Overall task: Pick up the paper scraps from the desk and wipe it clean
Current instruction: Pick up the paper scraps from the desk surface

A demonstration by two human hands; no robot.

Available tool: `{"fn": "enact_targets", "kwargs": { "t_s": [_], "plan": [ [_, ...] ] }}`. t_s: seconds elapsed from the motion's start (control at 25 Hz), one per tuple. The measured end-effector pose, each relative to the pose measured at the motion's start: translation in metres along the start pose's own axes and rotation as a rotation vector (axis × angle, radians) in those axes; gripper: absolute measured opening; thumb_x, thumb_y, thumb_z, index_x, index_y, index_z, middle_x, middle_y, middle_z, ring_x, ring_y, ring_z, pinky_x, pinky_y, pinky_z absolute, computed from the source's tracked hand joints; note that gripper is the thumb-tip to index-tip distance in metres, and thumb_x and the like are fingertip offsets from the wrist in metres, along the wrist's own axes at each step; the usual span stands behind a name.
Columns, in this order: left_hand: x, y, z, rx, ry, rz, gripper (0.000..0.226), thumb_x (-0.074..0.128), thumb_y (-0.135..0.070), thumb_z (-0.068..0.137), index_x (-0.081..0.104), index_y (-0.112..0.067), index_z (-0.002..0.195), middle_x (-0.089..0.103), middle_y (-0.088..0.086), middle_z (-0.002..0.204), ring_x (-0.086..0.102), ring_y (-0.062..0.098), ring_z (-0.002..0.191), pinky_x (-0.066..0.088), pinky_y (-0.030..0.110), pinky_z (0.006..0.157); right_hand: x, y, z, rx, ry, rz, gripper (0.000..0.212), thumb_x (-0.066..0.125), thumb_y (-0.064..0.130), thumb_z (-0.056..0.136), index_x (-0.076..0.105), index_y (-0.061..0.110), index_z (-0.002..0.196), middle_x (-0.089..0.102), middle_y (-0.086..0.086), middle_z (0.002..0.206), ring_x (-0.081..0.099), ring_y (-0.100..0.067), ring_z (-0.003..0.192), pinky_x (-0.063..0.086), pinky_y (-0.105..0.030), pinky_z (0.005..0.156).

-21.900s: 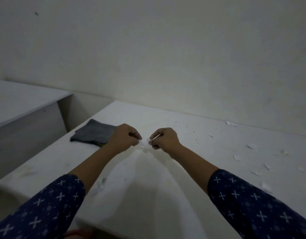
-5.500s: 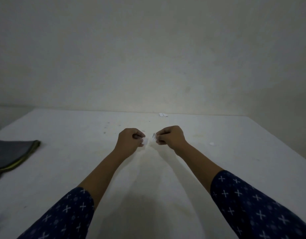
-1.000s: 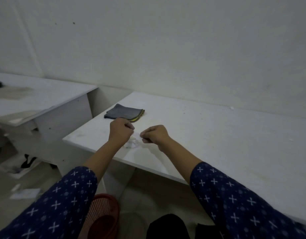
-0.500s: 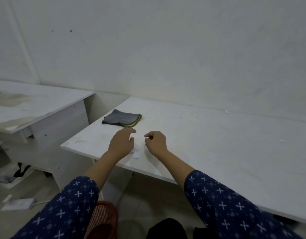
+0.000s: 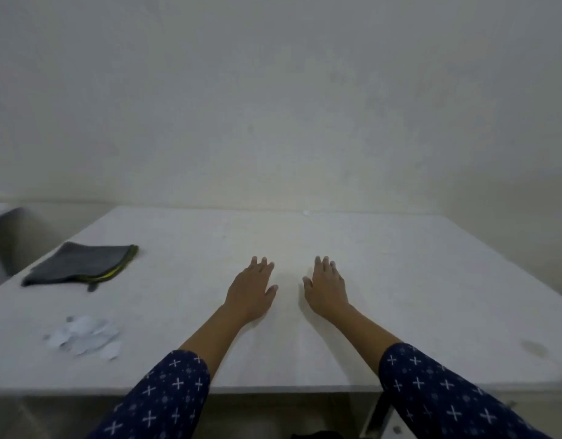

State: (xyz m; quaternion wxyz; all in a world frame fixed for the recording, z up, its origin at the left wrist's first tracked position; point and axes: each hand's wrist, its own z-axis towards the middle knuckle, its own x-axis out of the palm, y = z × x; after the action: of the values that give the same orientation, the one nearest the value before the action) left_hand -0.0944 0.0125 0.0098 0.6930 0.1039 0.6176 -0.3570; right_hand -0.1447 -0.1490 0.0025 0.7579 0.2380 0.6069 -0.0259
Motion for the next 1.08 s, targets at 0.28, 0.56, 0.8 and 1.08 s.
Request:
{"fn": "enact_targets", "kwargs": {
  "t_s": [0.28,0.56,0.8,1.08],
  "plan": [
    [0.054,-0.107,0.098,0.201,0.033,-0.062,0.059,0.035,-0.034,0.099,0.014,-0.011,0.149,0.011,0.009,0.157,0.003,0.023,0.146,0.012,0.035,0.116,-0.034,-0.131,0.049,0.167,-0.082,-0.094,0.054,0.029,0.021,0.102,0.008,0.004,0.148,0.008,-0.016,0.158,0.007,-0.030,0.147,0.015,-0.039,0.118],
    [0.086,-0.101,0.191,0.185,0.068,-0.085,0.058,0.037,-0.036,0.098,0.020,-0.012,0.148,0.011,0.008,0.158,0.003,0.021,0.146,0.012,0.034,0.115,-0.037,-0.195,0.129,0.178,-0.080,-0.031,0.052,0.032,-0.002,0.096,0.027,0.012,0.146,0.028,-0.013,0.151,0.025,-0.030,0.139,0.033,-0.035,0.108],
    [0.106,-0.036,0.268,-0.009,-0.019,-0.153,0.049,0.045,-0.032,0.095,0.037,-0.010,0.139,0.033,0.011,0.149,0.026,0.026,0.140,0.024,0.037,0.111,-0.031,-0.204,0.179,0.168,-0.225,0.165,0.026,0.046,-0.007,0.080,0.068,0.006,0.081,0.063,-0.010,0.090,0.056,-0.021,0.084,0.040,-0.022,0.068],
    [0.102,0.017,0.344,-0.133,-0.212,-0.289,0.027,0.052,-0.012,0.090,0.056,-0.007,0.116,0.059,0.015,0.117,0.053,0.031,0.109,0.041,0.038,0.090,-0.019,-0.157,0.234,0.058,-0.318,0.401,0.021,0.055,-0.004,0.076,0.070,0.010,0.073,0.068,-0.001,0.075,0.057,-0.008,0.068,0.039,-0.005,0.059]
  ]
}}
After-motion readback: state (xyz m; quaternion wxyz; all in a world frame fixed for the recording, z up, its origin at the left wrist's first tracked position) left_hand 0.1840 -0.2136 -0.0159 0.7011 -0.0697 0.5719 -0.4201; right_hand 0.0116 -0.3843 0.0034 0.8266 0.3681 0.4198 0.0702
